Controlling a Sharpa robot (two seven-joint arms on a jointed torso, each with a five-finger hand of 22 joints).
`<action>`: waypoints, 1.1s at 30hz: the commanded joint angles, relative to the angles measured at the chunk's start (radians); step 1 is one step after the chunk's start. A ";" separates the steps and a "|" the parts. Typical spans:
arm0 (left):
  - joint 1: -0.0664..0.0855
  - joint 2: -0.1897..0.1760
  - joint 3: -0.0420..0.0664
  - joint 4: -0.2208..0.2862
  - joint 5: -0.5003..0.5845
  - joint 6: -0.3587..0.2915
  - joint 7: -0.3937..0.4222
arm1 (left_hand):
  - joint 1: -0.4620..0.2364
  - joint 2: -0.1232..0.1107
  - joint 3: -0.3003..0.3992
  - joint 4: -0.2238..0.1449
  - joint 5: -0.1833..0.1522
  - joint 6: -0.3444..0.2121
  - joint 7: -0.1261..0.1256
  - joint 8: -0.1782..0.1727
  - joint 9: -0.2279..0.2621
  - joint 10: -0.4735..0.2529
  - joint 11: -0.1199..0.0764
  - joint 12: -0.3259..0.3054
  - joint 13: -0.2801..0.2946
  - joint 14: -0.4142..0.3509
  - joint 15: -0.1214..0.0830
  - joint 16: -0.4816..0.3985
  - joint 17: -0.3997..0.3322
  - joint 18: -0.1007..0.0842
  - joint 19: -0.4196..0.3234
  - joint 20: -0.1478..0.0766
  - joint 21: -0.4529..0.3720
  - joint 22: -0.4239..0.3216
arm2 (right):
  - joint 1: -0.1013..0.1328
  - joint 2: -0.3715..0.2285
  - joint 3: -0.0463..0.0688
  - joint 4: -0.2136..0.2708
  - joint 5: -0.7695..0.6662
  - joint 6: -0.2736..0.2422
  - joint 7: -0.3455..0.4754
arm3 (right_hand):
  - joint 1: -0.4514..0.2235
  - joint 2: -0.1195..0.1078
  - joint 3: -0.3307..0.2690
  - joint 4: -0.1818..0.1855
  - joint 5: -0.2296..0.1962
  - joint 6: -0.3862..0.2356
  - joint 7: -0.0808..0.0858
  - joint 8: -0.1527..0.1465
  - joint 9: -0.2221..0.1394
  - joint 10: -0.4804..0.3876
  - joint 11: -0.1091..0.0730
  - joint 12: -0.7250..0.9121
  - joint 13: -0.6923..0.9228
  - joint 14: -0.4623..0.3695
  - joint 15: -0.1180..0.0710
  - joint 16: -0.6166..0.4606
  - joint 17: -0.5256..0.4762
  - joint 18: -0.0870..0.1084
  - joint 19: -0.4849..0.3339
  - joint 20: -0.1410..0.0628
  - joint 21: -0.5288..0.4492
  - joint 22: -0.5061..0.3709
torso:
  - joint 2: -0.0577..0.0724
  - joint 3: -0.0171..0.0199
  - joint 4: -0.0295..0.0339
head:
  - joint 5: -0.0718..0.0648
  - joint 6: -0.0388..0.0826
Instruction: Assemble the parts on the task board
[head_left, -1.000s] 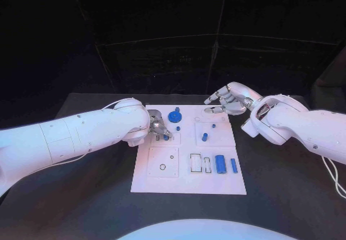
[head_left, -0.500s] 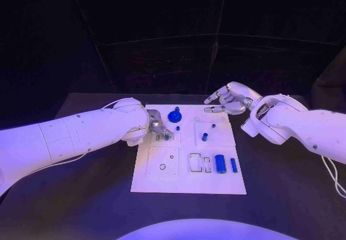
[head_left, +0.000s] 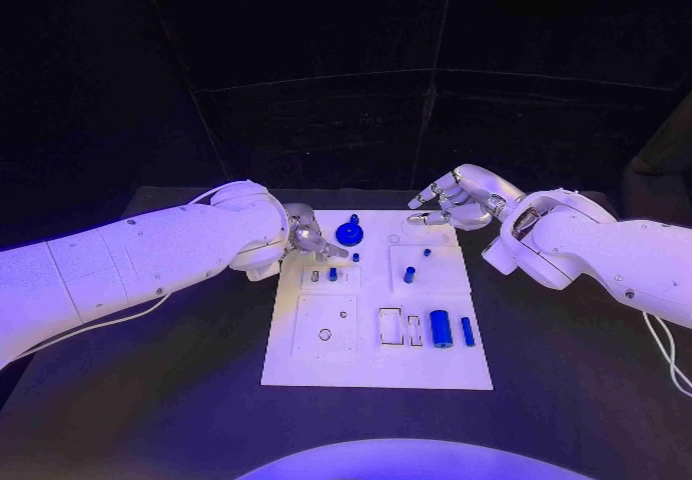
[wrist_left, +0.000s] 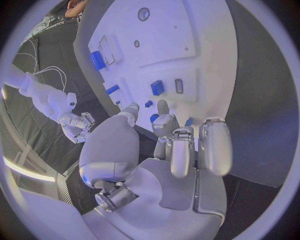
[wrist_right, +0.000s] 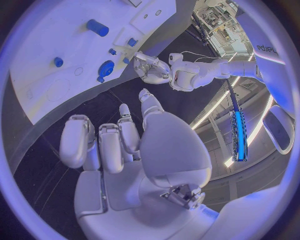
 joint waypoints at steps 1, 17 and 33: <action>0.014 -0.011 0.014 0.006 0.004 0.072 -0.007 | 0.029 0.009 -0.015 -0.004 -0.002 -0.027 0.009 -0.017 -0.006 -0.027 0.008 -0.031 -0.040 0.106 0.005 0.003 0.263 0.006 -0.002 -0.002 -0.023 -0.031 | 0.002 -0.001 0.001 0.000 0.005 0.004 0.007 | -0.011 -0.003 -0.007 0.001 -0.007 0.004 -0.001 0.003 0.000 -0.002 -0.001 -0.002 0.034 0.054 -0.006 -0.004 0.021 0.017 0.001 -0.002 -0.006 -0.001 | 0.000 0.0005 -0.0001 | -0.001 0.001; 0.083 0.068 0.019 -0.233 -0.040 0.243 0.030 | 0.128 0.088 -0.073 0.002 0.010 -0.045 0.039 -0.082 -0.067 -0.052 0.036 -0.045 -0.075 0.106 0.032 0.003 0.263 0.012 -0.009 0.026 -0.048 -0.053 | 0.002 0.008 0.001 -0.008 0.005 0.004 0.005 | -0.005 0.002 -0.013 0.001 0.009 0.003 -0.001 0.004 0.000 -0.002 -0.001 -0.002 0.033 0.054 -0.006 -0.005 0.021 0.017 0.002 -0.003 -0.006 0.000 | 0.003 -0.0001 -0.0015 | 0.011 0.003; 0.080 0.139 -0.004 -0.379 -0.042 0.236 0.070 | 0.121 0.086 -0.126 0.028 0.003 -0.031 0.034 -0.076 -0.069 -0.046 0.031 -0.035 -0.069 0.106 0.028 0.003 0.263 0.010 -0.003 0.023 -0.040 -0.040 | 0.002 0.019 0.001 -0.013 0.005 0.003 0.008 | -0.003 0.004 -0.014 0.001 0.014 0.002 -0.001 0.004 0.000 -0.003 -0.001 -0.002 0.033 0.055 -0.007 -0.005 0.022 0.017 0.002 -0.003 -0.007 -0.001 | 0.001 0.0002 -0.0004 | 0.013 0.004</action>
